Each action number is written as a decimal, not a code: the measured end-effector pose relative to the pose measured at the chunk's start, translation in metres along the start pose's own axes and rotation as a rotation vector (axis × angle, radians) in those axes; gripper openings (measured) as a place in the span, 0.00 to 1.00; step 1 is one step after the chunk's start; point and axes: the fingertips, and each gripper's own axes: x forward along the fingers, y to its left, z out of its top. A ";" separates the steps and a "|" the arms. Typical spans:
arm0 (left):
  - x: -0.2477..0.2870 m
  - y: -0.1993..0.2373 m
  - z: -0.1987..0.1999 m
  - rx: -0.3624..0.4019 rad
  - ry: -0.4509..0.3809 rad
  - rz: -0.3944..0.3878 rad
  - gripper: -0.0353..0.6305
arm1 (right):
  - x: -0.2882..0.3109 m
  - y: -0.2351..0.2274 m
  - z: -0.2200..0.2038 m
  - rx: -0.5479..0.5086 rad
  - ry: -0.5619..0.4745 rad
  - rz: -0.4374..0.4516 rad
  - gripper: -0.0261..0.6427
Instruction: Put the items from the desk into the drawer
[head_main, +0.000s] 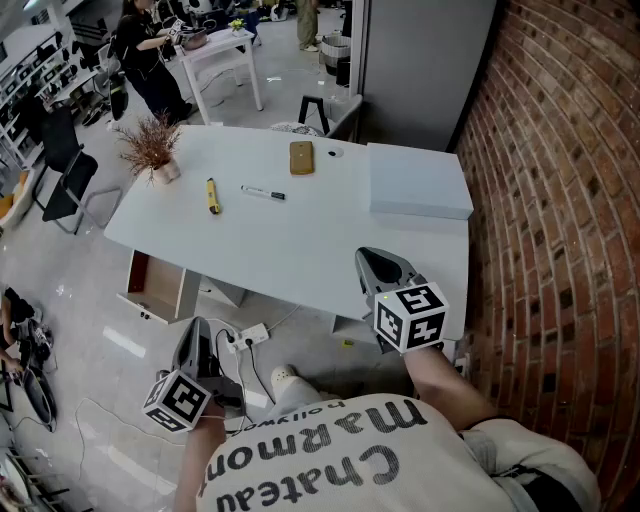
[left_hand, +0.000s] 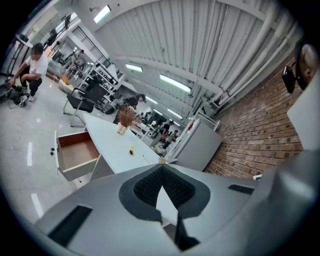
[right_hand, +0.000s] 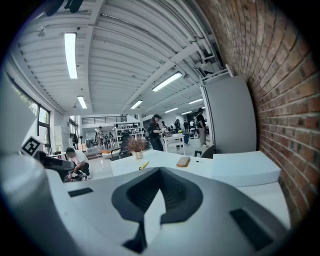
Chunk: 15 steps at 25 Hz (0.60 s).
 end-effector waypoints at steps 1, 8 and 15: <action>0.006 0.001 0.004 0.002 -0.004 -0.001 0.06 | 0.006 -0.002 0.001 0.010 -0.002 -0.004 0.04; 0.042 0.019 0.021 -0.001 -0.007 -0.011 0.06 | 0.051 -0.009 0.003 0.064 0.019 -0.012 0.04; 0.098 0.048 0.061 0.018 0.003 -0.046 0.06 | 0.119 -0.003 0.024 0.099 -0.009 -0.017 0.04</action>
